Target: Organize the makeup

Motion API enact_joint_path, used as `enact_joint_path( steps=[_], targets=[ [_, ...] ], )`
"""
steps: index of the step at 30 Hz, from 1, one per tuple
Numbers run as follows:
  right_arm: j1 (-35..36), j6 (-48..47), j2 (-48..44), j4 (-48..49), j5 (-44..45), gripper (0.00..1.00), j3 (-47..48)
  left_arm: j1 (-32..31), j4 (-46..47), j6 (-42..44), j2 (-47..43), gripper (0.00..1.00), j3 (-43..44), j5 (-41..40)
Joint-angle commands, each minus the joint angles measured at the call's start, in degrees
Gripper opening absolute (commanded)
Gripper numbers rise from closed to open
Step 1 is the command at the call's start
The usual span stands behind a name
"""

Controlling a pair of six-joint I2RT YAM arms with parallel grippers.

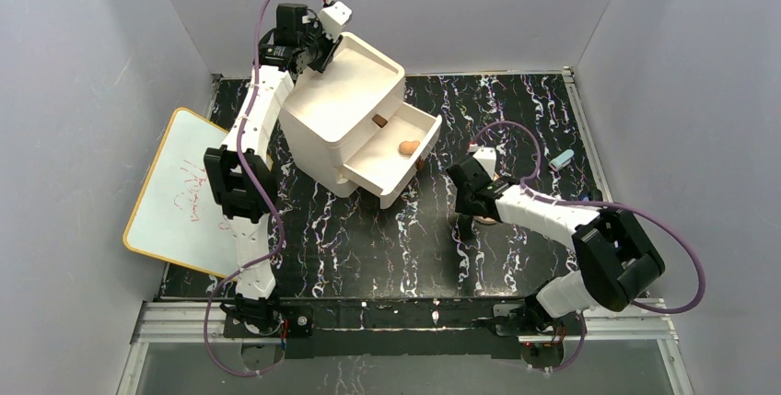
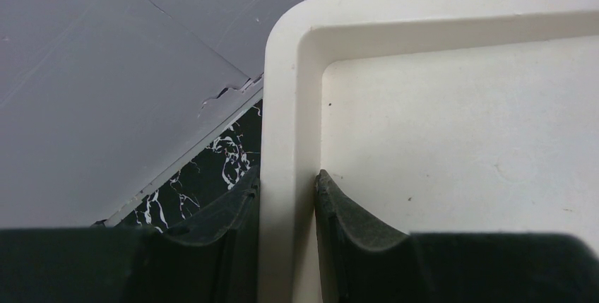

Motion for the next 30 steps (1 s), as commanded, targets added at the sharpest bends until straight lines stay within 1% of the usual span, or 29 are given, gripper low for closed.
enact_joint_path(
  steps=[1, 10, 12, 14, 15, 16, 17, 18, 23, 26, 30],
  targets=[
    [-0.14, 0.85, 1.61, 2.34, 0.27, 0.43, -1.14, -4.18, -11.11, 1.15, 4.33, 0.0, -3.64, 1.04],
    [-0.1, 0.49, 3.76, 3.01, 1.46, 0.39, -2.03, -4.34, -11.13, 1.21, 4.14, 0.0, -3.7, 0.83],
    [-0.06, 0.41, 4.12, 3.21, 1.67, 0.31, -2.31, -4.35, -11.13, 1.24, 4.14, 0.0, -3.7, 0.71],
    [-0.14, 0.4, 4.51, 3.42, 1.72, 0.2, -2.64, -4.46, -11.13, 1.24, 4.25, 0.0, -3.71, 0.6],
    [-0.16, 0.4, 4.62, 3.55, 1.72, 0.13, -2.88, -4.53, -11.11, 1.25, 4.19, 0.0, -3.73, 0.49],
    [-0.14, 0.4, 4.87, 3.71, 1.72, 0.1, -3.06, -4.55, -11.17, 1.25, 4.37, 0.0, -3.66, 0.52],
    [-0.14, 0.36, 5.05, 3.82, 1.72, 0.03, -3.22, -4.57, -11.15, 1.3, 4.33, 0.0, -3.67, 0.43],
    [-0.12, 0.46, 5.18, 3.96, 1.72, 0.01, -3.49, -4.6, -11.18, 1.32, 4.34, 0.0, -3.72, 0.41],
    [-0.1, 0.58, 4.9, 3.94, 1.84, 0.01, -3.82, -4.82, -11.23, 1.4, 4.37, 0.0, -3.76, 0.26],
    [0.07, 0.34, 2.46, 2.71, 2.81, 0.01, -3.1, -4.84, -11.25, 1.4, 4.3, 0.0, -3.75, 0.13],
    [1.0, -0.64, -2.19, -1.25, 5.28, 0.01, 0.92, -5.01, -11.24, 1.42, 4.42, 0.0, -3.68, 0.03]
  ],
)
